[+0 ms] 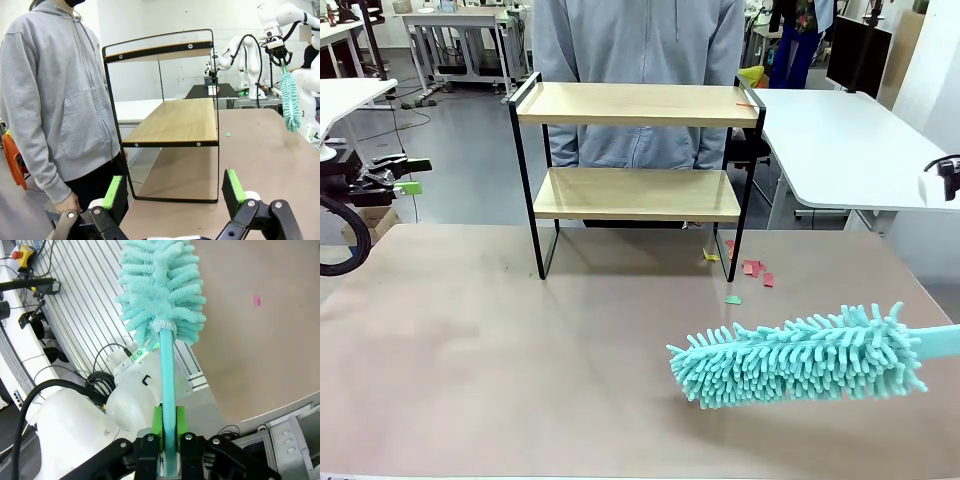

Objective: Clean the shelf.
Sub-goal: Hand the Duster back to the human.

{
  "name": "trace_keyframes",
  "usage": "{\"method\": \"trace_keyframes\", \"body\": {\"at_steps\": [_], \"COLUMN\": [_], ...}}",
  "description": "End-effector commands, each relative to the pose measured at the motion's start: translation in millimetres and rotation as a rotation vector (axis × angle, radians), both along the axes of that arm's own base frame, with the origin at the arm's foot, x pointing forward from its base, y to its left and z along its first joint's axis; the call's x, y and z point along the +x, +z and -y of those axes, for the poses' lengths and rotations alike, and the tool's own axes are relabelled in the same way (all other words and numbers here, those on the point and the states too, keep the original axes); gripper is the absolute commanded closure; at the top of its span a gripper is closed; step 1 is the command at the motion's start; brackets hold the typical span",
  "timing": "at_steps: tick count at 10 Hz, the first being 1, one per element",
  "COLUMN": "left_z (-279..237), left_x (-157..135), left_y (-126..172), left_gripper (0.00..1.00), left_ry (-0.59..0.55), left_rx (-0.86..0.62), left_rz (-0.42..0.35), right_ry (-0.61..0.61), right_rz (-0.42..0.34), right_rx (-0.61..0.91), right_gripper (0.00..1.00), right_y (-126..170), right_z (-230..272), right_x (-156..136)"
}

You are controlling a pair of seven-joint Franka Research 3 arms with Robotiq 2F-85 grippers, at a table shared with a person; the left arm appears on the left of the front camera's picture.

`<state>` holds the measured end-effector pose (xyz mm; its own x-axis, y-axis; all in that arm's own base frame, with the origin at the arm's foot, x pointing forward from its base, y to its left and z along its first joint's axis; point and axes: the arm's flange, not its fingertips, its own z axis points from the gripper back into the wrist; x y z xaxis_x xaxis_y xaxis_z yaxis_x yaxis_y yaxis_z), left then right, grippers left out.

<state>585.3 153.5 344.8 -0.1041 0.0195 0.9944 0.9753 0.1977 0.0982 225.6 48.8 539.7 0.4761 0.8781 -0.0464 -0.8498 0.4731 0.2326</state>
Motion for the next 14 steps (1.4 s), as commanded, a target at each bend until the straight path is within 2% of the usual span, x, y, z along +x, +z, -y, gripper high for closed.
{"method": "trace_keyframes", "body": {"at_steps": [1, 2, 3, 5, 7, 10, 12, 14], "left_z": [1.3, 0.0, 27.7, 80.0, 121.6, 192.1, 213.2, 228.4], "left_x": [-1.6, 0.0, -15.4, -58.0, -103.8, -162.2, -194.7, -215.7], "left_y": [2.7, 0.0, 9.2, 29.5, 40.4, 45.9, 45.0, 42.8], "left_gripper": [0.0, 0.0, 0.0, 0.0, 0.0, 0.0, 0.0, 0.0], "left_ry": [0.003, 0.0, -0.042, -0.002, 0.048, 0.043, 0.091, 0.146], "left_rx": [0.003, 0.0, -0.006, -0.052, -0.049, 0.01, 0.006, 0.029], "left_rz": [0.011, 0.0, -0.024, -0.036, -0.057, -0.078, -0.104, -0.13], "right_ry": [-0.021, -0.021, 0.0, 0.042, 0.134, 0.358, 0.482, 0.5], "right_rz": [-0.002, -0.002, 0.0, 0.095, 0.212, 0.34, 0.446, 0.516], "right_rx": [0.013, 0.013, 0.0, 0.042, 0.107, 0.201, 0.287, 0.361], "right_gripper": [0.87, 0.87, 0.87, 0.87, 0.87, 0.87, 0.87, 0.87], "right_y": [3.0, 3.0, 0.0, 5.7, 11.2, 10.7, 14.3, 9.5], "right_z": [-4.9, -4.9, 0.0, 13.0, 28.8, 33.4, 31.4, 27.4], "right_x": [0.6, 0.6, 0.0, 43.0, 74.3, 136.1, 158.3, 169.8]}}
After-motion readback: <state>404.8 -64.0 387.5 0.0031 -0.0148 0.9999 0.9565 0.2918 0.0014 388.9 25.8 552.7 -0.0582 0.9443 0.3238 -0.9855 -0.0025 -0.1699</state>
